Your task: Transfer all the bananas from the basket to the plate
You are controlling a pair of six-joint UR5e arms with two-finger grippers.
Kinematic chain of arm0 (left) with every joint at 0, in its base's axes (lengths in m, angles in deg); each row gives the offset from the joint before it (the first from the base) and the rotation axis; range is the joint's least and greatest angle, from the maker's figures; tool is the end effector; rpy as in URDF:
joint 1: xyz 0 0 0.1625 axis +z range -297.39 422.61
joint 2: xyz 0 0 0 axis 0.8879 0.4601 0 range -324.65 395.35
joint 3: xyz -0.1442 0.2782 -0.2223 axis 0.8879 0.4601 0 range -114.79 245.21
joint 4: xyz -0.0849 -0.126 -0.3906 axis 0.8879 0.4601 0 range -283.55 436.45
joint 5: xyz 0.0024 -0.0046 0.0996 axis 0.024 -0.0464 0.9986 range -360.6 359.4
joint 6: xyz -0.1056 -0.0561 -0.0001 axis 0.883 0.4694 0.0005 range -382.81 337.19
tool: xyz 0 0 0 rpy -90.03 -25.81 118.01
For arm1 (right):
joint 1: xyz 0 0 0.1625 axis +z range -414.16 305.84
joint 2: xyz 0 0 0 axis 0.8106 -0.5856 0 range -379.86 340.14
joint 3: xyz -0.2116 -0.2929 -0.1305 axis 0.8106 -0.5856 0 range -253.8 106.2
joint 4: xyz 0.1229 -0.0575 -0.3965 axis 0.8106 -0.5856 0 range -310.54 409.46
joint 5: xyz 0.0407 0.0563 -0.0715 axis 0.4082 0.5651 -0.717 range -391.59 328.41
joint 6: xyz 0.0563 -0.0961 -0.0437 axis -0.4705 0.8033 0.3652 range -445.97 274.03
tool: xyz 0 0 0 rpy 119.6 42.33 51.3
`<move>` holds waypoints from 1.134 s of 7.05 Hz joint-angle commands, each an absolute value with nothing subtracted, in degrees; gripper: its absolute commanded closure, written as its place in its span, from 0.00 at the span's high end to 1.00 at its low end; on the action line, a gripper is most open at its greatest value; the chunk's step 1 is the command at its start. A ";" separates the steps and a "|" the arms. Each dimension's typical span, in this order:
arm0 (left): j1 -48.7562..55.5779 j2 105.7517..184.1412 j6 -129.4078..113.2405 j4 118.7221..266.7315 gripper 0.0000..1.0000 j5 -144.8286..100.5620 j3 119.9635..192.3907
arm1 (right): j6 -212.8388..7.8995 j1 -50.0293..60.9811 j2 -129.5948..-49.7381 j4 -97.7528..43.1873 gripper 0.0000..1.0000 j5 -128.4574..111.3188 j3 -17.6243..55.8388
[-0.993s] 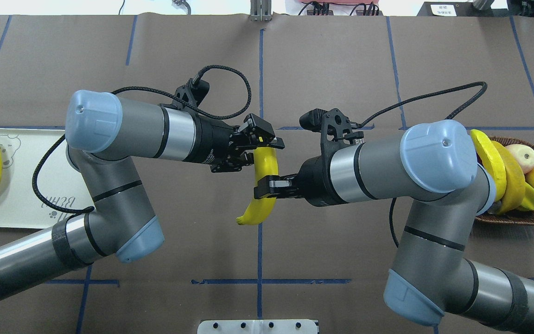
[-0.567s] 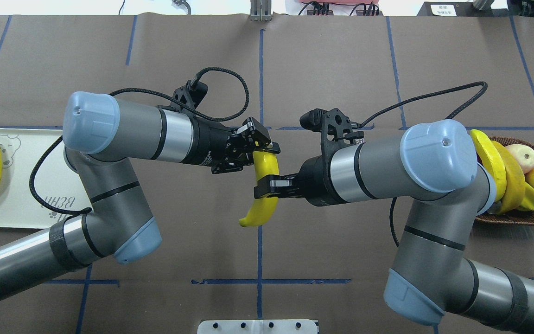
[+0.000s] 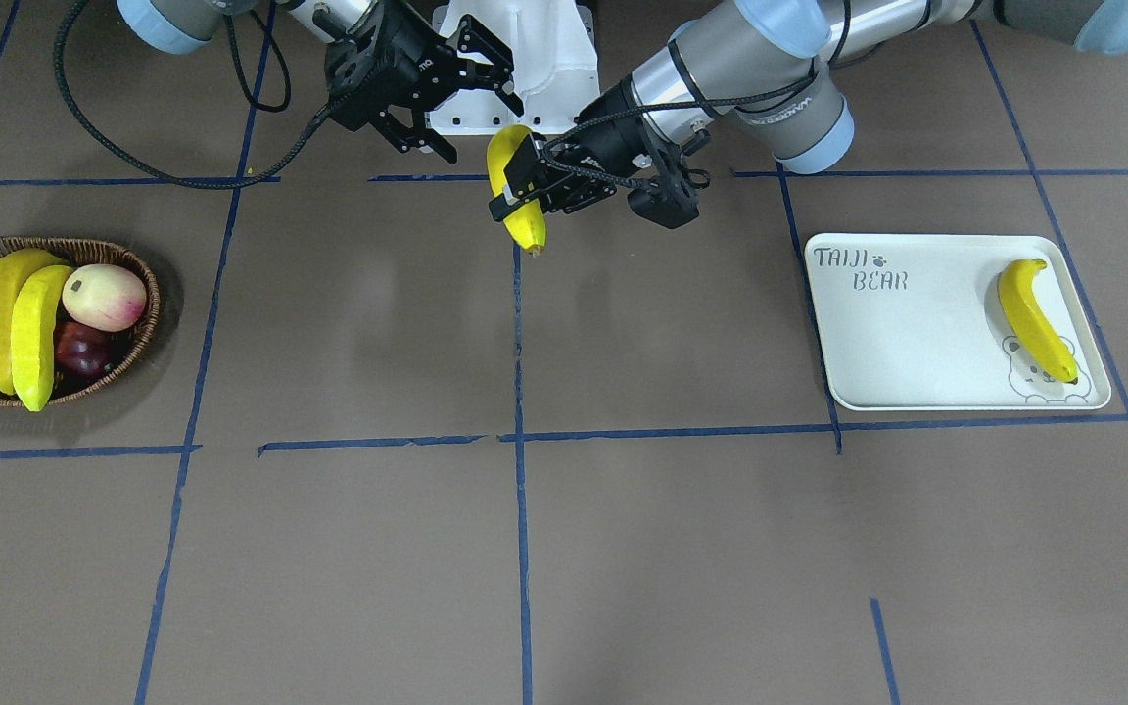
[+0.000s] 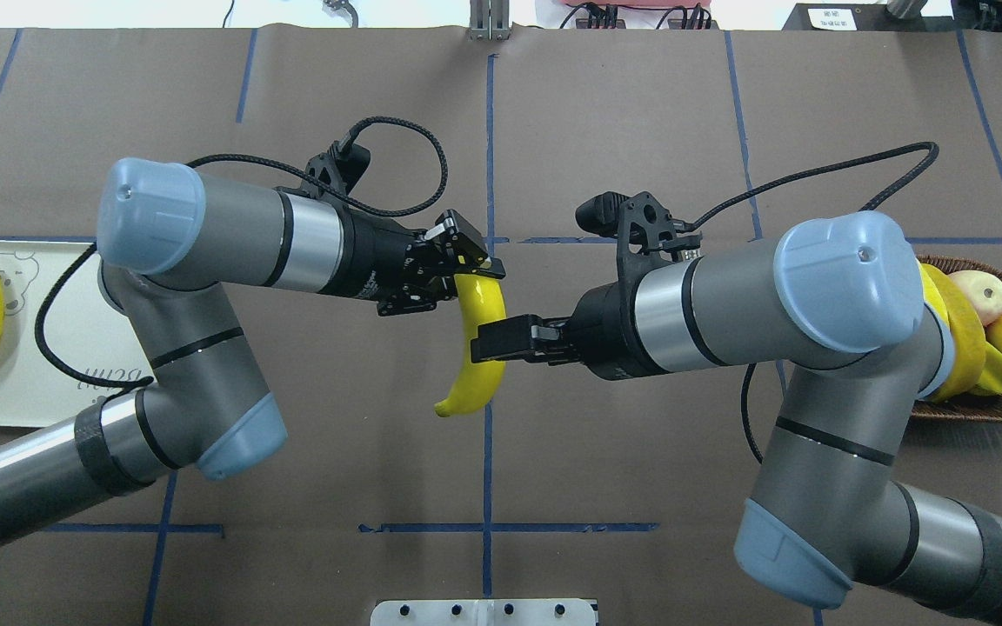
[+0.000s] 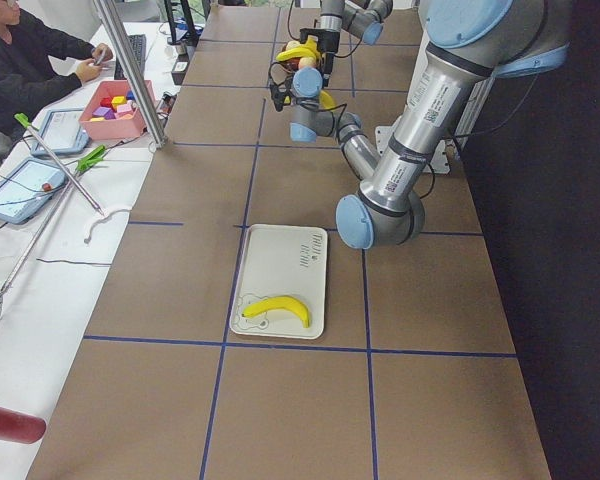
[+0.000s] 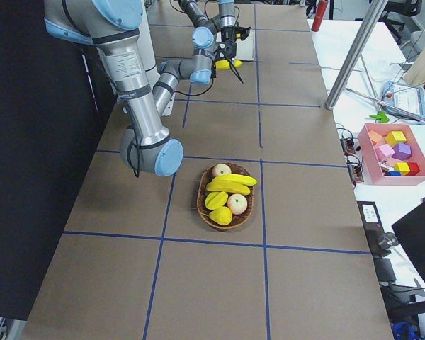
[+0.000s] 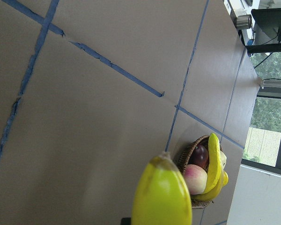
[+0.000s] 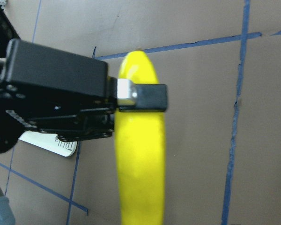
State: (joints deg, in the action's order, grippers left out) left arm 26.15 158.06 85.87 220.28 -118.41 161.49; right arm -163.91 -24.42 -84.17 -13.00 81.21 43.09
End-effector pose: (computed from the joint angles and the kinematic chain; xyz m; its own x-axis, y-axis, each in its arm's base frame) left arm 0.4503 -0.4291 0.1310 -0.0860 -0.2889 -0.9535 0.1302 0.9456 -0.2982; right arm -0.4204 -0.3402 0.1139 0.1722 -0.1235 0.9773 -0.0916 0.9858 0.1407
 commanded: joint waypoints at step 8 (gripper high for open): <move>5.03 121.47 42.49 197.38 0.00 -121.83 167.42 | -121.15 0.57 -90.95 -54.86 1.00 92.82 47.59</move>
